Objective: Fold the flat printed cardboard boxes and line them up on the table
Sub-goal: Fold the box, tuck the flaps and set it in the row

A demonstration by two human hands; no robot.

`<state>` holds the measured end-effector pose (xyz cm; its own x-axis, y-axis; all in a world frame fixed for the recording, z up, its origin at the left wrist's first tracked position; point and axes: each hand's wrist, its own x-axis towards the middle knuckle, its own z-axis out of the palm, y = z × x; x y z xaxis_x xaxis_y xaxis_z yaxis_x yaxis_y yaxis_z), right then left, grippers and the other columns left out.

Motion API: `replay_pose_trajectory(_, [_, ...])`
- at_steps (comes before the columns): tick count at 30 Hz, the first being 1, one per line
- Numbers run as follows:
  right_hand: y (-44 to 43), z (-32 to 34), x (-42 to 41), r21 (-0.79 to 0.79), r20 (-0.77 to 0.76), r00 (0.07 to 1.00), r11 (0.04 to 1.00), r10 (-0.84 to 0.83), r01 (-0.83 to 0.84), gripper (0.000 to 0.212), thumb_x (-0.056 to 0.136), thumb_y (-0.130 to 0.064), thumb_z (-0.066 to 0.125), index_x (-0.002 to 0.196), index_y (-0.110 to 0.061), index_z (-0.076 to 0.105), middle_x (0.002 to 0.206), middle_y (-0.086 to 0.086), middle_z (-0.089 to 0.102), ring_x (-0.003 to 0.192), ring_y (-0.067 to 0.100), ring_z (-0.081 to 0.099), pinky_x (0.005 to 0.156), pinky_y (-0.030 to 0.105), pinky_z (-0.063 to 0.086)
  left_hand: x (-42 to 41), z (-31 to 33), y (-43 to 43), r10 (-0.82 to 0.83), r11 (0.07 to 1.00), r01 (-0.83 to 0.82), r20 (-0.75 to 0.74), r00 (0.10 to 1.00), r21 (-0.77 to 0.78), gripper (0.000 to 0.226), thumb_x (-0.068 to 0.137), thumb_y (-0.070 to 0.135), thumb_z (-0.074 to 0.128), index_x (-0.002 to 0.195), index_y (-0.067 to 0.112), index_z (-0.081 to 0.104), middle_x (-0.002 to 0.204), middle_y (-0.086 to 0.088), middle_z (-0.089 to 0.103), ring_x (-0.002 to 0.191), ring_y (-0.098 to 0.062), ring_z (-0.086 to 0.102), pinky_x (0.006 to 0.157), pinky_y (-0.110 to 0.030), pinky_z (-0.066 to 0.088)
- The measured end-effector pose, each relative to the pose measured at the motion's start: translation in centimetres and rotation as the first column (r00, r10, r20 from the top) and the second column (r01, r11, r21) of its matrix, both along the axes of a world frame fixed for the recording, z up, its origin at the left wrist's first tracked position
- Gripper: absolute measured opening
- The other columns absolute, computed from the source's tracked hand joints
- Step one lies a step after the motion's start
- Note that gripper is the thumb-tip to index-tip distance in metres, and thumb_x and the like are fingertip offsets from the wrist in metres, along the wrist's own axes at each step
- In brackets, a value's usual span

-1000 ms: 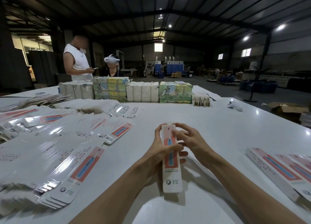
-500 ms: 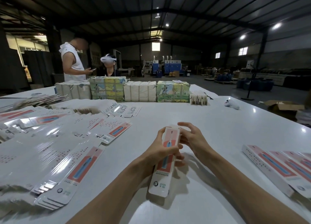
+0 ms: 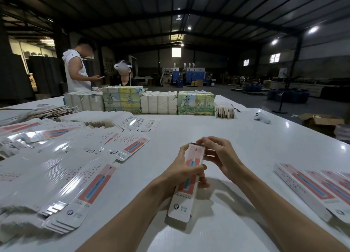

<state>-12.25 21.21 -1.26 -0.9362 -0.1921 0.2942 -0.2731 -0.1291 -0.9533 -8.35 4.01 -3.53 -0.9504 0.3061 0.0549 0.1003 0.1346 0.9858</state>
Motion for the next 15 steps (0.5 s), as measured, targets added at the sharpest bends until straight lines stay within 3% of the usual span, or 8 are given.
replay_pose_trajectory(4, [0.09, 0.31, -0.11, -0.045, 0.109, 0.994, 0.999, -0.012, 0.017, 0.021, 0.094, -0.017, 0.075, 0.106, 0.000, 0.077, 0.100, 0.018, 0.077, 0.097, 0.032, 0.077, 0.071, 0.037, 0.064, -0.21, -0.24, -0.02, -0.022, 0.999, 0.022, -0.001, 1.000, -0.027, 0.085, 0.090, 0.016, 0.079, 0.145, 0.047, 0.023, 0.119, -0.015, 0.063, 0.074, -0.021, 0.077, 0.065, -0.031, 0.063])
replay_pose_trajectory(8, [0.39, 0.44, -0.27, -0.042, 0.173, 0.984, 0.997, -0.052, 0.060, 0.012, 0.097, -0.010, 0.072, 0.102, -0.002, 0.079, 0.098, 0.018, 0.078, 0.091, 0.030, 0.078, 0.071, 0.038, 0.064, -0.34, -0.56, -0.11, -0.035, 0.999, 0.034, -0.025, 0.999, -0.038, 0.095, 0.081, 0.020, 0.083, 0.142, 0.055, 0.020, 0.124, -0.016, 0.056, 0.080, -0.023, 0.079, 0.067, -0.033, 0.064])
replay_pose_trajectory(15, [0.53, 0.60, 0.01, -0.046, 0.185, 0.982, 0.998, -0.031, 0.040, 0.015, 0.098, -0.005, 0.068, 0.097, -0.003, 0.082, 0.100, 0.019, 0.078, 0.087, 0.028, 0.079, 0.069, 0.036, 0.063, -0.41, -0.58, -0.15, -0.049, 0.999, 0.049, -0.020, 0.999, 0.001, 0.106, 0.077, 0.016, 0.087, 0.134, 0.074, 0.019, 0.126, -0.014, 0.050, 0.091, -0.023, 0.078, 0.069, -0.038, 0.065])
